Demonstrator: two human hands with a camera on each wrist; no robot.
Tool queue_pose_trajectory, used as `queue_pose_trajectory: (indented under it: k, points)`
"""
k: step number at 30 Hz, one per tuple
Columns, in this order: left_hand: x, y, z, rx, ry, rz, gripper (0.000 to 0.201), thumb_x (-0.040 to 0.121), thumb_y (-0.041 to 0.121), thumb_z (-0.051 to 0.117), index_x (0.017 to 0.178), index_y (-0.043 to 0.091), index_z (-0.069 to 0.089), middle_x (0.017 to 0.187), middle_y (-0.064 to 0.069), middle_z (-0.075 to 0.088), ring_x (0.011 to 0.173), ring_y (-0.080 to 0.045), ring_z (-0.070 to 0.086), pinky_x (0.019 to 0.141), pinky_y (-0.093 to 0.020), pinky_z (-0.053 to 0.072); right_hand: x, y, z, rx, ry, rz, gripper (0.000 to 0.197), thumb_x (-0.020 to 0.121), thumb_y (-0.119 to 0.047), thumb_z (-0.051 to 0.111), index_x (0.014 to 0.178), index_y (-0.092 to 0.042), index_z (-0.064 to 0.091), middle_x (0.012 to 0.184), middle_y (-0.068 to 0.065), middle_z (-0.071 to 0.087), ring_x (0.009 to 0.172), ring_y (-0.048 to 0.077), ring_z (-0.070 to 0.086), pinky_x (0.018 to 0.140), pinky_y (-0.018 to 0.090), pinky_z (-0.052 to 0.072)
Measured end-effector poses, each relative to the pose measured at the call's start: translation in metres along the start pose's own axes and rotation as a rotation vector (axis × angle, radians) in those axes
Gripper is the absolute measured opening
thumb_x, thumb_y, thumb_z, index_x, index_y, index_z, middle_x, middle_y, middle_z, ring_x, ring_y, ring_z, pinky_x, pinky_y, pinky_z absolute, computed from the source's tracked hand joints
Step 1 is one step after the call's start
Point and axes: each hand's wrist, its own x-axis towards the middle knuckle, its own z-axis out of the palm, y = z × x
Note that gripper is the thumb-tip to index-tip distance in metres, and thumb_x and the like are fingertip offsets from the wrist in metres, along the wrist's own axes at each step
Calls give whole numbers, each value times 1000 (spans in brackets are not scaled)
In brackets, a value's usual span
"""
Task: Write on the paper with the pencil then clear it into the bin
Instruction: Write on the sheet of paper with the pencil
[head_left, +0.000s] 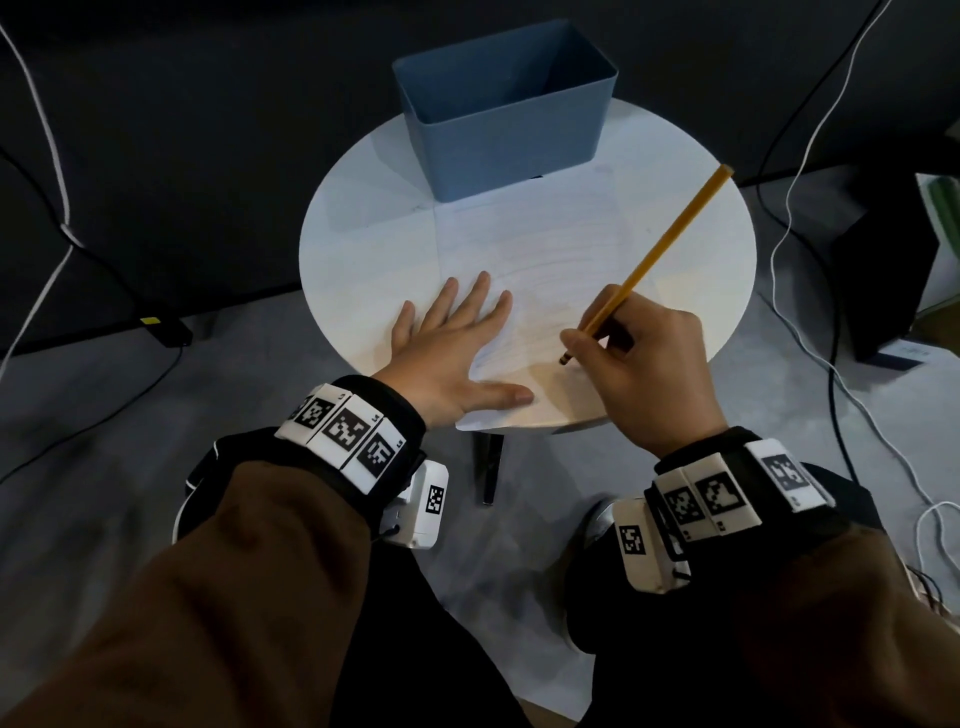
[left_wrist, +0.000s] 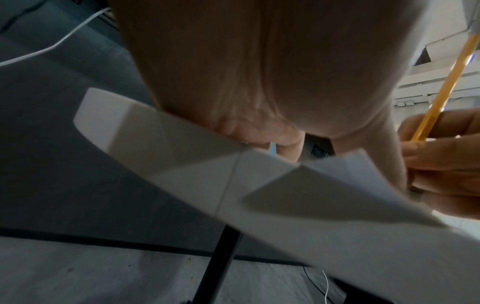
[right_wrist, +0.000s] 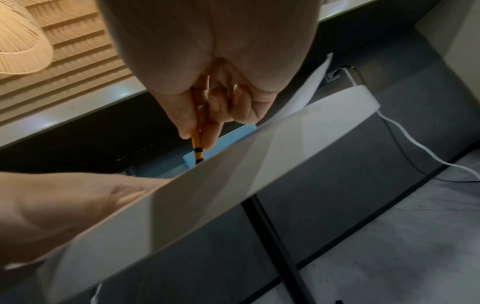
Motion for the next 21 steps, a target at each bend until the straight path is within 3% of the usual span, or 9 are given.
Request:
queue_pose_trajectory:
  k: [4, 10, 14, 18, 21]
  points:
    - [0, 0, 0, -13, 0, 1, 105, 77, 81, 53, 157, 43, -5, 161, 20, -24, 147, -8, -27, 119, -47, -17, -2, -2, 9, -5, -65, -20, 19, 90, -17, 75, 77, -15, 62, 61, -17, 59, 57, 4, 55, 59, 14, 37]
    - [-1, 0, 1, -23, 11, -4, 104, 78, 80, 53, 157, 44, -3, 161, 20, -22, 147, -6, -27, 119, -47, -17, 1, 7, -5, -49, -4, 42, 22, 89, -15, 75, 74, -18, 59, 57, -19, 53, 57, 4, 54, 59, 24, 41]
    - [0, 0, 0, -21, 6, 3, 106, 76, 82, 52, 157, 43, -5, 161, 20, -24, 147, -7, -28, 119, -48, -17, -1, -4, 6, -10, -34, -21, 20, 89, -17, 75, 76, -19, 60, 59, -17, 54, 56, 2, 53, 58, 13, 36]
    - [0, 0, 1, -21, 10, -8, 106, 76, 82, 53, 156, 44, -5, 161, 21, -24, 147, -6, -28, 119, -48, -16, -3, -8, 17, -47, -119, -61, 17, 90, -21, 72, 79, -19, 59, 70, -9, 65, 61, 6, 53, 61, 28, 46]
    - [0, 1, 0, -12, 1, -15, 104, 77, 80, 53, 156, 45, -5, 161, 22, -24, 147, -6, -28, 120, -47, -17, 0, 0, 10, -81, -83, -37, 17, 90, -19, 73, 79, -17, 59, 70, -7, 66, 61, 7, 53, 60, 31, 47]
